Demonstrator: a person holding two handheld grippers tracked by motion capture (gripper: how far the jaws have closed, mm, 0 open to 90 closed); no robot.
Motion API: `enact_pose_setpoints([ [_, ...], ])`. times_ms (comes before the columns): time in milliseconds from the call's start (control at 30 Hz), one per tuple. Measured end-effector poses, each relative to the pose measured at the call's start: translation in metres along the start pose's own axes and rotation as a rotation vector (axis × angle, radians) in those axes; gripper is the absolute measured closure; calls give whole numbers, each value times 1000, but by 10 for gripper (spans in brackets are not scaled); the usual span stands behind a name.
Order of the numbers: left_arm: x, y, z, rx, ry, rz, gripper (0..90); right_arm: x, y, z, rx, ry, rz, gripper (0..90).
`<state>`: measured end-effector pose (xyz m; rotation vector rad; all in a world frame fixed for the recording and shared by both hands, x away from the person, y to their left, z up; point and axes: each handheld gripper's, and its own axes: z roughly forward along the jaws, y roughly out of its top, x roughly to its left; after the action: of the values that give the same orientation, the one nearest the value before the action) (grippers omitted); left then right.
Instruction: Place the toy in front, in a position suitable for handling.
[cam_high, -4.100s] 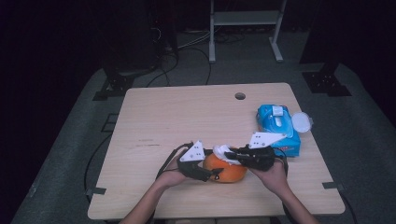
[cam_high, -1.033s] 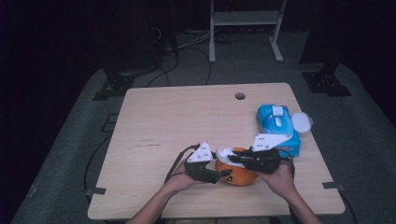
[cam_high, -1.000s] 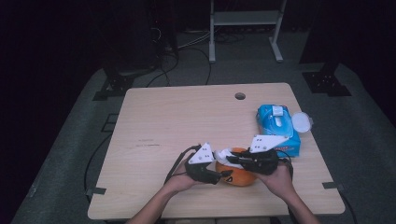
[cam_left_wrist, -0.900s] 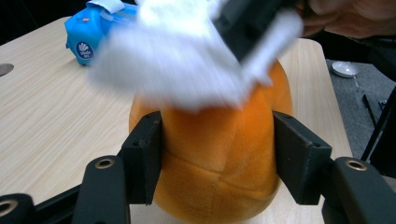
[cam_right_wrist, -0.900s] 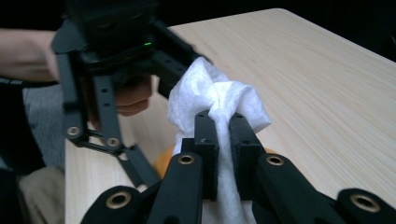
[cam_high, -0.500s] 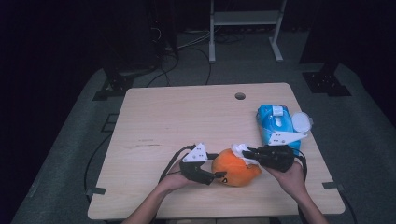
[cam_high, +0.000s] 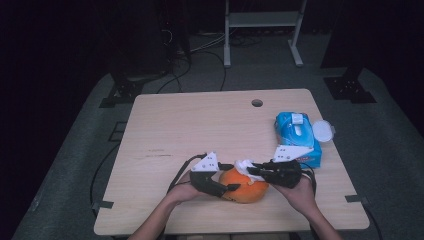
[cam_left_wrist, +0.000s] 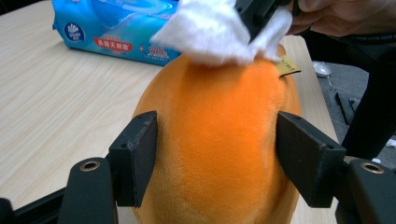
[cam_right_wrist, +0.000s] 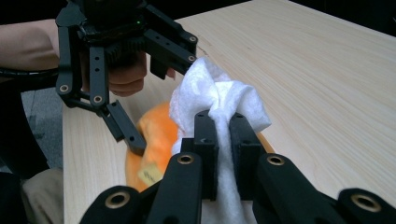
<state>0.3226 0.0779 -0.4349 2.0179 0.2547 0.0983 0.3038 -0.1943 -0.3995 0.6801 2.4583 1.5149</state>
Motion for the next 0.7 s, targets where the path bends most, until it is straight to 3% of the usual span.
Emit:
enact_pose_setpoints([
  [233,6,-5,-3,-4,8,-38,326,-9,-15,-17,-9,-30,48,828],
  [433,10,-7,-3,-15,18,-69,326,-8,-24,-27,-8,-38,72,828],
  [700,13,-10,-3,-19,35,-100,328,-3,-11,-20,-42,-10,48,827],
])
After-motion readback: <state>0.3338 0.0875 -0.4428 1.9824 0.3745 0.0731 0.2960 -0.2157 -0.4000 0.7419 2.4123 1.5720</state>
